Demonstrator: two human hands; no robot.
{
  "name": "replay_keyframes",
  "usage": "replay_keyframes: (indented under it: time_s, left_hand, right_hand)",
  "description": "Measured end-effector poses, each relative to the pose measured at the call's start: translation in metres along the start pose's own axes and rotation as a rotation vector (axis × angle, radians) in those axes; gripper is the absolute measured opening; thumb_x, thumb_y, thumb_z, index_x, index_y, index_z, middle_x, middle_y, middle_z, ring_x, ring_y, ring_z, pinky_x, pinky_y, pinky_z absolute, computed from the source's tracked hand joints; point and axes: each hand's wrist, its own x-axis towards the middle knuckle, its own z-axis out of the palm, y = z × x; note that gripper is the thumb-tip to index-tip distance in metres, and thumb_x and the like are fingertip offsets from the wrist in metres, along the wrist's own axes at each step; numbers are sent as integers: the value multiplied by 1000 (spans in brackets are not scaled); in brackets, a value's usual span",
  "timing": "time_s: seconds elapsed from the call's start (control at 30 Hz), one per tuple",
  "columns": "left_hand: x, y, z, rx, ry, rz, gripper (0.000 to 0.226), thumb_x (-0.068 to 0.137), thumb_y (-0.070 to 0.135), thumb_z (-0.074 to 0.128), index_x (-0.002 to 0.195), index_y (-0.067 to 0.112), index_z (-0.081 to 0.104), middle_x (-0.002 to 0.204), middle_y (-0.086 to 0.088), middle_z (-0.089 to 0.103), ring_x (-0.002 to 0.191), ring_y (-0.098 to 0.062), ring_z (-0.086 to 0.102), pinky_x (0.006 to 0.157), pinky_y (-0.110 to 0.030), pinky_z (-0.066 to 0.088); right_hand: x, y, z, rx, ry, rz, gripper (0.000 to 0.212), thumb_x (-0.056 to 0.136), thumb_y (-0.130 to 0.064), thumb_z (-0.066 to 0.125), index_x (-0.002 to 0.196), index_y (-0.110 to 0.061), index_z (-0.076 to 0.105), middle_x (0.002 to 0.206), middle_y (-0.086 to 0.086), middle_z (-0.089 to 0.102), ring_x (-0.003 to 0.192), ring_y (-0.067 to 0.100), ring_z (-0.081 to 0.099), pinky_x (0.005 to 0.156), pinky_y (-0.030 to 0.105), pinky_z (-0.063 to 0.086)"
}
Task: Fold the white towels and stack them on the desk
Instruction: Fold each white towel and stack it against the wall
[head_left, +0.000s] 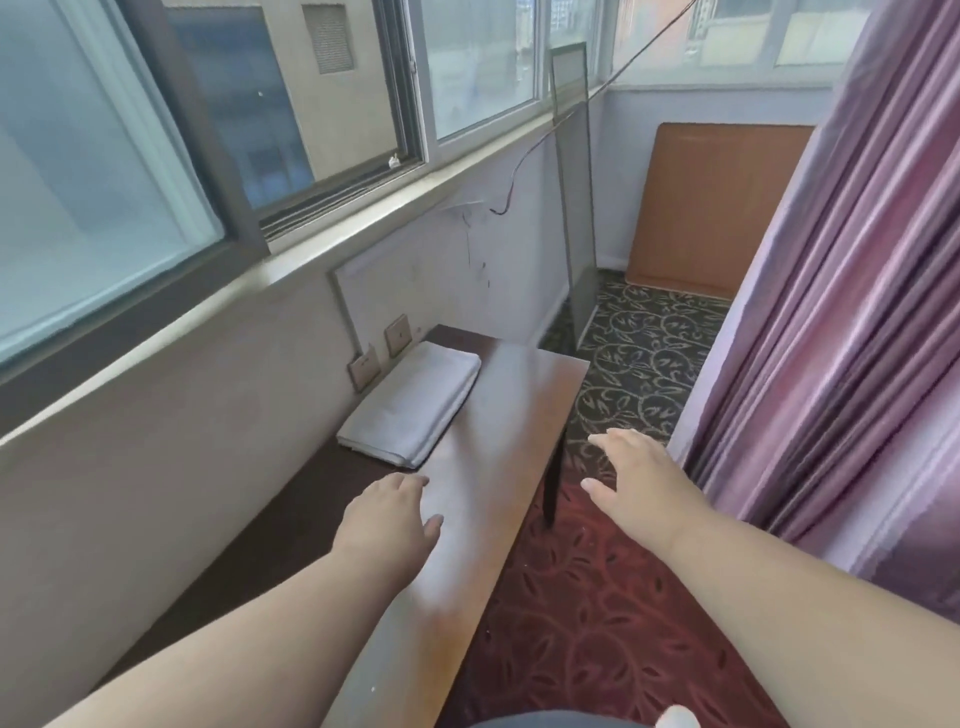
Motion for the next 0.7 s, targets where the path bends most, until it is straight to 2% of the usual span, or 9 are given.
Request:
replay_keyframes:
  time_s: [0.13, 0.27, 0.4, 0.6, 0.7]
  left_hand:
    - [55, 7, 11, 40, -21, -119, 55, 89, 54, 47, 139, 31, 41, 135, 8, 49, 125, -17, 46, 98, -34, 41]
    - [94, 15, 14, 29, -18, -301, 48, 87, 52, 47, 132, 34, 46, 128, 8, 52, 119, -18, 49, 94, -34, 42]
    - [116, 29, 21, -18, -14, -478, 51, 89, 49, 48, 136, 32, 43, 132, 6, 50, 122, -19, 47, 98, -34, 41]
    - [126, 33, 32, -46, -37, -625, 52, 88, 50, 50, 137, 33, 44, 132, 8, 51, 119, -18, 49, 94, -34, 43]
    - [141, 9, 30, -25, -68, -656, 52, 89, 50, 50, 137, 32, 43, 132, 7, 50, 119, -19, 49, 94, -34, 42]
  right_hand:
    - [86, 25, 11, 0, -70, -106, 58, 90, -47, 61, 142, -26, 46, 150, 0, 40, 143, 22, 27, 118, 37, 23]
    - [180, 37, 11, -81, -144, -291, 59, 89, -49, 61, 141, -26, 45, 149, 1, 41, 142, 22, 28, 118, 36, 23]
    - [257, 32, 9, -168, -208, -492, 60, 88, -50, 61, 141, -26, 45, 146, 0, 42, 141, 21, 29, 115, 37, 29]
    - [321, 0, 36, -173, -348, -631, 62, 88, -49, 60, 144, -29, 41, 150, -4, 36, 142, 18, 25, 113, 34, 25]
    - [346, -17, 58, -291, -375, -757, 61, 89, -51, 57, 143, -27, 40, 152, -1, 34, 144, 22, 21, 113, 33, 24]
